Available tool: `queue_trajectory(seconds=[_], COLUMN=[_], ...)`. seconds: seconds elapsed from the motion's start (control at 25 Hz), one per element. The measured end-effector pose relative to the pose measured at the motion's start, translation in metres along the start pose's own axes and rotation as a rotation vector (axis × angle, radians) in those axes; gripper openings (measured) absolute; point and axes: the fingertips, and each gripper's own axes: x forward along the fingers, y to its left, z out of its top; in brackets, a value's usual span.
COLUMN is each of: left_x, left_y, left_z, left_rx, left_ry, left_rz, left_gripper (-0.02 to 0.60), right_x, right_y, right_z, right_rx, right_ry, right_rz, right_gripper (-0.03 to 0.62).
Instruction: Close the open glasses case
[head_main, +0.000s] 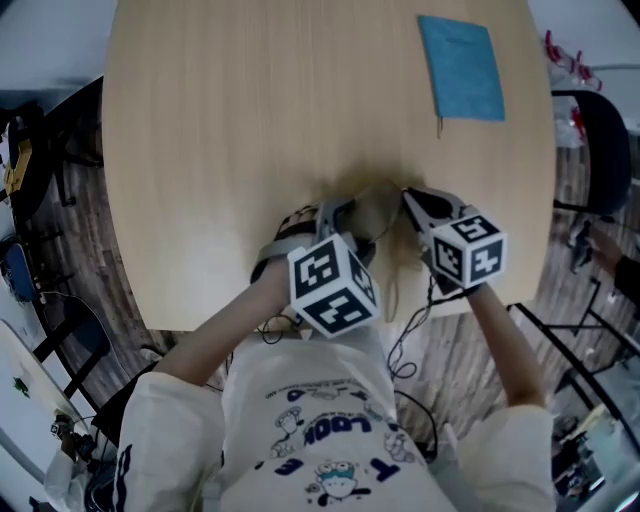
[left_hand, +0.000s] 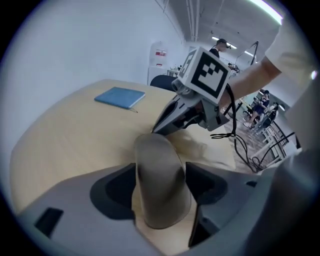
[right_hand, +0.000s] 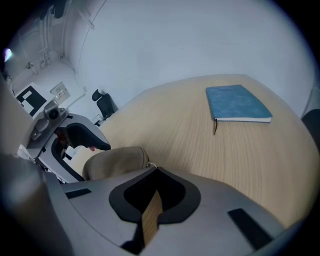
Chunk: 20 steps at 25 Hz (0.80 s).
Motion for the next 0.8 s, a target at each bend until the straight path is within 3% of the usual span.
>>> queue_trajectory(seconds=[0.52, 0.8], left_x=[0.010, 0.009], left_y=[-0.001, 0.000], left_z=[0.002, 0.003], left_rx=[0.096, 0.100], left_ry=[0.024, 0.026], left_rz=[-0.025, -0.031], left_gripper=[0.316, 0.321], right_x=[0.011, 0.024], right_y=[-0.005, 0.003], right_z=[0.019, 0.033], right_rx=[-0.266, -0.467], right_ry=[0.048, 0.169], right_rz=[0.077, 0.191], right_gripper=[-0.003, -0.003])
